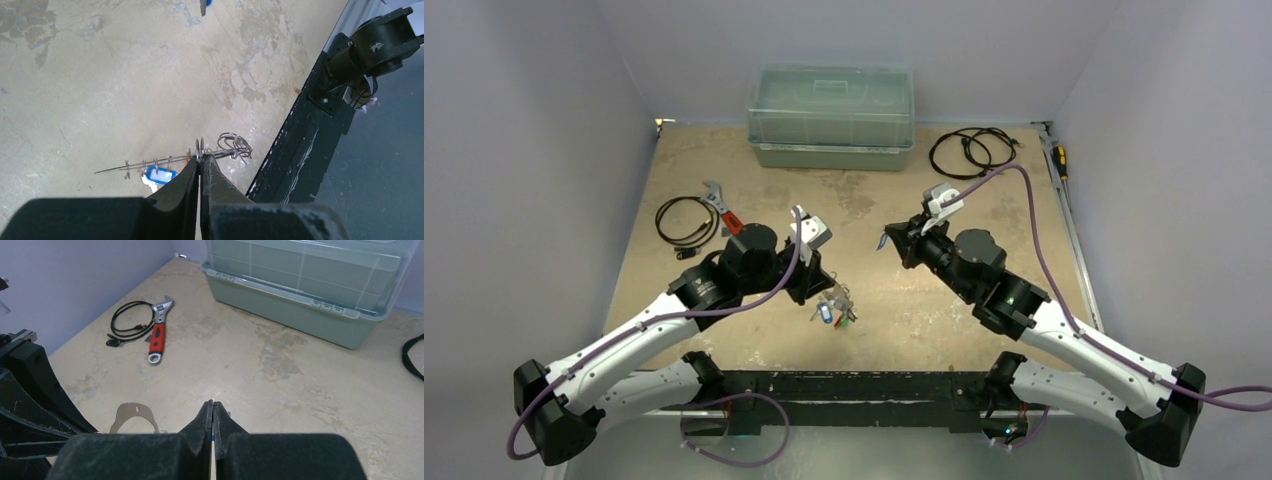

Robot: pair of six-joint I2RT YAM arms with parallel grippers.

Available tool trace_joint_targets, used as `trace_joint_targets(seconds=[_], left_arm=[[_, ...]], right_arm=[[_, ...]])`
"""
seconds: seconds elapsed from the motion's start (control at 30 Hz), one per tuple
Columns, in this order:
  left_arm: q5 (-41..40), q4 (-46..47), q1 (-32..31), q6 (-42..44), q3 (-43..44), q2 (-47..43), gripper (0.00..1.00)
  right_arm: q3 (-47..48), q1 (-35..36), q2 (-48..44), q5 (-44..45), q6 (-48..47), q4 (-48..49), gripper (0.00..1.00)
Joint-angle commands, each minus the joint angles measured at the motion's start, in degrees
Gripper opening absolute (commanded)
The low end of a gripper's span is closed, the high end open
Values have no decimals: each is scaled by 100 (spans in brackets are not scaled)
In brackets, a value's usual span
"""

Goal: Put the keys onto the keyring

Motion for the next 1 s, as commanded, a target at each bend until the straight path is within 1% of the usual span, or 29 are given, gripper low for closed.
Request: trace_joint_targets(seconds=[0.0,0.07,0.2,0.4,0.53,0.63,0.93,0.97], left_arm=[[-8,293,-9,289,507,209,0],[105,276,-7,464,592,309,0],[338,295,-11,752,574,378,0],[689,416,-3,882,465,253,0],[1071,455,-3,1050,351,78,0],[1147,509,1,1066,280,-87,0],[1372,520,-4,1220,149,-441,0],[1395,524,-4,1348,128,-476,0]], right_arm=[[-92,28,-214,283,-183,234,0],[-206,28,-328,200,-245,454,0],[-433,28,-421,-259,-401,927,0],[-169,28,-75,-697,-540,607,0],[-324,28,-56,-1210,-566,836,0],[-454,23,-61,-1666,-572,1014,0],[-524,32,-267,-2806,-651,1094,0],[-537,36,-300,-2910,-654,1091,0]])
